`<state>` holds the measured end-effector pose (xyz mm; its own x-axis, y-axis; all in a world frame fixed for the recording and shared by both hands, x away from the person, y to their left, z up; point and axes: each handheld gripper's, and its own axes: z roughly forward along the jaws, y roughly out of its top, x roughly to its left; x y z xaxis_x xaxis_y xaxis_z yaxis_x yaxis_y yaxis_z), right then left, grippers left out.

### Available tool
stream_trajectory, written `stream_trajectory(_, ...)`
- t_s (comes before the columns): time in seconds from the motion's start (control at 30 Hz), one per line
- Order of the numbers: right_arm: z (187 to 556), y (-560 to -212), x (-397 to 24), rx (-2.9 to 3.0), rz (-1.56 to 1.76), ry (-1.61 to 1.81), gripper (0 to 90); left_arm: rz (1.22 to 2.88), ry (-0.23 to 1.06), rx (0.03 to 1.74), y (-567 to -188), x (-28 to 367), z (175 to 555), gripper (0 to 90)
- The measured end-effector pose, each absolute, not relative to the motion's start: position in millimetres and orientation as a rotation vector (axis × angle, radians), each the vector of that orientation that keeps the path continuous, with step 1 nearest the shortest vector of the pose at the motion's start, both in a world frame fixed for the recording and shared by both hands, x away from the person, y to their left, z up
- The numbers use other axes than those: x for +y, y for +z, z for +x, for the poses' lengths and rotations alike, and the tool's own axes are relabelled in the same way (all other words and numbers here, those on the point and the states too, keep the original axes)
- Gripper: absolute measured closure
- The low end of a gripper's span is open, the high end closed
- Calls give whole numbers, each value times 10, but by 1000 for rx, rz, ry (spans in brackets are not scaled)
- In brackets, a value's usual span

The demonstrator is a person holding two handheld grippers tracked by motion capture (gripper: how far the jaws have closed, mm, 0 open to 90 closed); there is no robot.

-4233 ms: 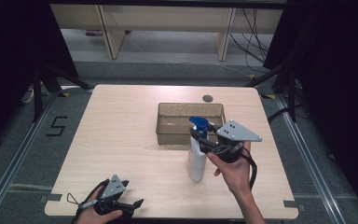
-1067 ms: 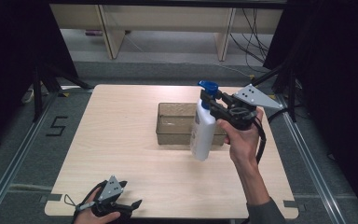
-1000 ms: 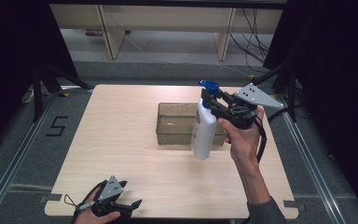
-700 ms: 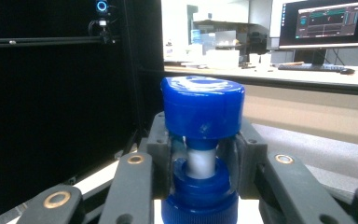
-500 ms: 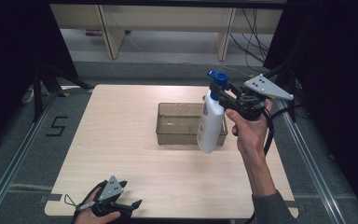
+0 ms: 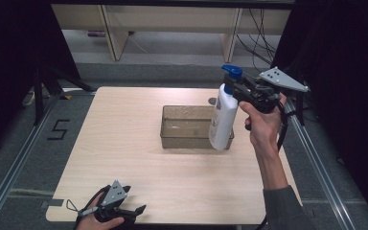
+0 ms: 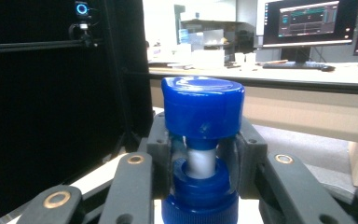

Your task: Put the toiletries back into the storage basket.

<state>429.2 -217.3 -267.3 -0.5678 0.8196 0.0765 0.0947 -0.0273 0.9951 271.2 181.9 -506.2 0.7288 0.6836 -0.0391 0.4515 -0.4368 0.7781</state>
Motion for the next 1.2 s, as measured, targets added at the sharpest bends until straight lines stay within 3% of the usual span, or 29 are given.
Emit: stream_trajectory(1.2,4923,-2877,-2321,1629,1045,1614,662,2078,338,873,-5051,1809,2710,151)
